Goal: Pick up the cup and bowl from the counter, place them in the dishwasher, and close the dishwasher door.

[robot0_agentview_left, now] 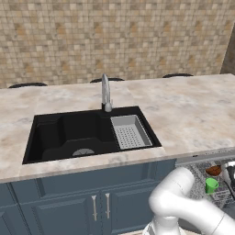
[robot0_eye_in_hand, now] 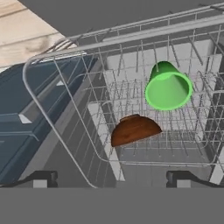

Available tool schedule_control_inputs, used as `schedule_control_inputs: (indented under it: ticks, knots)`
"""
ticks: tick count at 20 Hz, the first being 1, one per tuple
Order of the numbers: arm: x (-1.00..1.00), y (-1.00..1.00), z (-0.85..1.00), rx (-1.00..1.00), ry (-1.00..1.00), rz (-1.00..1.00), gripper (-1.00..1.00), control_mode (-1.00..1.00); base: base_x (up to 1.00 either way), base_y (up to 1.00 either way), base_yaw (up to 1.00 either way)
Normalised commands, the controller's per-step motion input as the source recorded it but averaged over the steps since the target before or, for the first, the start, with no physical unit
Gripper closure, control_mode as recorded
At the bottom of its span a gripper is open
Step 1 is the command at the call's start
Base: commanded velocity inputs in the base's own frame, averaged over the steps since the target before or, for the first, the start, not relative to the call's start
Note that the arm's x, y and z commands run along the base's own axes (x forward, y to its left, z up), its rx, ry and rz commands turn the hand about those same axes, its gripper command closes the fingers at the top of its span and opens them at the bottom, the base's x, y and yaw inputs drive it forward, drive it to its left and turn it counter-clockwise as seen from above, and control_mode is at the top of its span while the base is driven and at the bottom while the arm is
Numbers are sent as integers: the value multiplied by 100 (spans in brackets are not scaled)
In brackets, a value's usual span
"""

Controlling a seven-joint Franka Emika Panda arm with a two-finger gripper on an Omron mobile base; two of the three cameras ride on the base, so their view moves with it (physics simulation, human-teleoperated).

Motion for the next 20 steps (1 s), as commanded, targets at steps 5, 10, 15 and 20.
schedule_control_inputs:
  ticks: [5, 10, 15, 20]
  knots:
    - [0, 0, 41, -2, 21, 0, -100, -100, 0, 0, 0]
    - [0, 0, 17, 0, 9, 0, -100, -100, 0, 0, 0]
    - [0, 0, 7, 0, 1, 0, -100, -100, 0, 0, 0]
    - [0, 0, 2, 0, 1, 0, -100, -100, 0, 0, 0]
